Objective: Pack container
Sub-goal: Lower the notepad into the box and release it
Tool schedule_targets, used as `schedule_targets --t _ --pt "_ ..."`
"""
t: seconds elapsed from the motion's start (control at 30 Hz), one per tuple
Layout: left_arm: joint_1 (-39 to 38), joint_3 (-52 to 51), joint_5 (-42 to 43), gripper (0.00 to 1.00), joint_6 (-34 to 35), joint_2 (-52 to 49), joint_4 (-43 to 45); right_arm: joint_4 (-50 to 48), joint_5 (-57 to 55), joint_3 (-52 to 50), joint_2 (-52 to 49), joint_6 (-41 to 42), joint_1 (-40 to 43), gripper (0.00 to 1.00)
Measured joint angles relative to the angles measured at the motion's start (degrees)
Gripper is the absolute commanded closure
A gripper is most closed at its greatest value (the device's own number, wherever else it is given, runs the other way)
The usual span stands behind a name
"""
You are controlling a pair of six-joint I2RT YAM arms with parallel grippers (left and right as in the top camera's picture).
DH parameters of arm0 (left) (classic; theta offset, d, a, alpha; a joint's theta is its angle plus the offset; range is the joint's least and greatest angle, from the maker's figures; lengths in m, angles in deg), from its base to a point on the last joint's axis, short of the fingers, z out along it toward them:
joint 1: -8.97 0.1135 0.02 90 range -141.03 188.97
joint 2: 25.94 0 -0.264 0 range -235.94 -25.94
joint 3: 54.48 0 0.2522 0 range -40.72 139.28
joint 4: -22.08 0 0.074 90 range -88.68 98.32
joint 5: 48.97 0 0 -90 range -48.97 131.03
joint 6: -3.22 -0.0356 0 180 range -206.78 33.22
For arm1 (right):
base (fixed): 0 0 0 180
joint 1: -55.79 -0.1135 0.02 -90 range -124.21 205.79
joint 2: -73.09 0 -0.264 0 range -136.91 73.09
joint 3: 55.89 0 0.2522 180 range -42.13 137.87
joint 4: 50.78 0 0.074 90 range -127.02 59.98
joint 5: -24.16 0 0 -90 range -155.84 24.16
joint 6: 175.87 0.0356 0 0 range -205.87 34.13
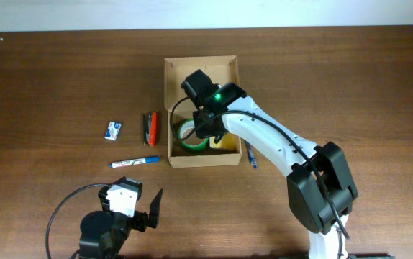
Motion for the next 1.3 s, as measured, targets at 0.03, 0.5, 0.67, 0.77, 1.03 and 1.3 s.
schedule_targets --t 0.03,0.5,0.67,0.77,1.03,1.3 --pt "0.0 0.0 0.0 0.0 0.0 0.0 0.0 -0.55 0.48 0.0 0.0 -0.31 0.0 0.94" --pt "0.0 0.0 0.0 0.0 0.0 0.0 0.0 -6.97 4.98 -1.99 0.0 -4.13 -1.57 0.96" --pt "0.0 0.0 0.0 0.0 0.0 0.0 0.0 -10.84 5.55 -5.35 0.0 -4.57 -3.76 0.96" --pt "0.0 0.0 0.0 0.0 0.02 0.0 0.0 -12.79 5.77 -7.15 0.0 -4.74 -4.02 0.96" --pt "0.0 0.0 0.0 0.01 0.0 0.0 0.0 -16.65 6.6 -9.33 0.0 -5.25 -4.11 0.96" --pt "0.0 0.0 0.0 0.0 0.0 0.0 0.0 -19.06 9.2 -11.72 0.0 -5.38 -4.42 0.96"
